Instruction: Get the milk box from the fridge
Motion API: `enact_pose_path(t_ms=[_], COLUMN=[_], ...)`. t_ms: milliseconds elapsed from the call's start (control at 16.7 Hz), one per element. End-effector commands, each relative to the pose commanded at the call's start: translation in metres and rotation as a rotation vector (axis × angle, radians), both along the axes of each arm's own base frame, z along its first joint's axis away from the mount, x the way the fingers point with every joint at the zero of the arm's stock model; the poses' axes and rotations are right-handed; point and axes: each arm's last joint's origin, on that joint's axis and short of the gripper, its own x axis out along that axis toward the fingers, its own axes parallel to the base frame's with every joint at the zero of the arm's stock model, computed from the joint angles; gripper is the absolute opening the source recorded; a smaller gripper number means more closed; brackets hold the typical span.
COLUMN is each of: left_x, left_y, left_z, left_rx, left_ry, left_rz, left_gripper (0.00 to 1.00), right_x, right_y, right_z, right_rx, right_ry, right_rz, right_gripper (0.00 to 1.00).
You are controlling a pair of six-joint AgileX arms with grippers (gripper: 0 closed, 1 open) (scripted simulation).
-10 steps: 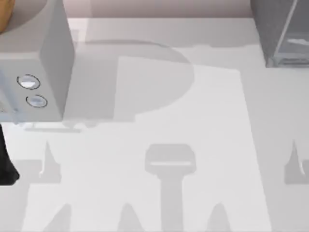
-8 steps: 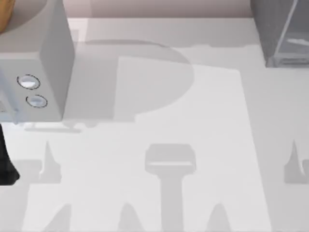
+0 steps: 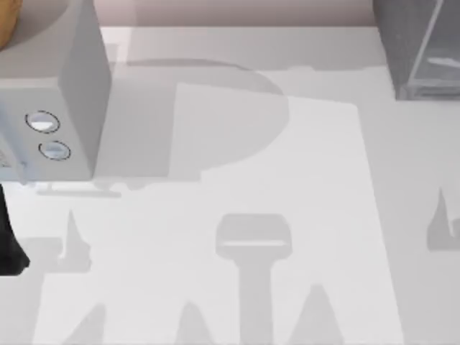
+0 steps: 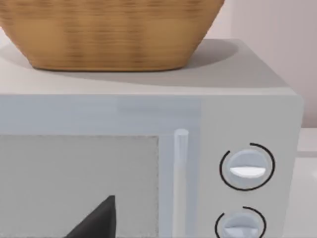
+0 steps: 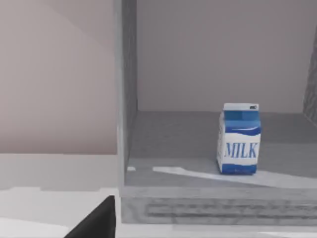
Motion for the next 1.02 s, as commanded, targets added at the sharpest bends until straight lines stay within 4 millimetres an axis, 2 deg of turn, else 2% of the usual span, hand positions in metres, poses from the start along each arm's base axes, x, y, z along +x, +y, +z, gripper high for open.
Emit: enact_pose_path(t_ms=[240,540,780,1020], left_x=[0.000,0.000,0.000,0.000], left_y=[0.000,0.000,0.000,0.000], left_z=[0.000,0.000,0.000,0.000], left_rx=[0.000,0.000,0.000,0.000], left_ry=[0.000,0.000,0.000,0.000], left_rz=[0.000,0.000,0.000,0.000], left_gripper=[1.00,1.00,1.00,1.00], right_x=[0.029,0.059,0.070,0.075], right_y=[-0.018,-0.049,-0.071,-0.085], right_z=[-0.003,-0.031,-0.053,-0.066], right_rx=[0.000,0.024,0.030,0.019], right_ry=[0.024,0.082,0.078,0.050], right_rz=[-0.003,-0.001,0.004,0.007], right_gripper=[1.00,1.00,1.00,1.00])
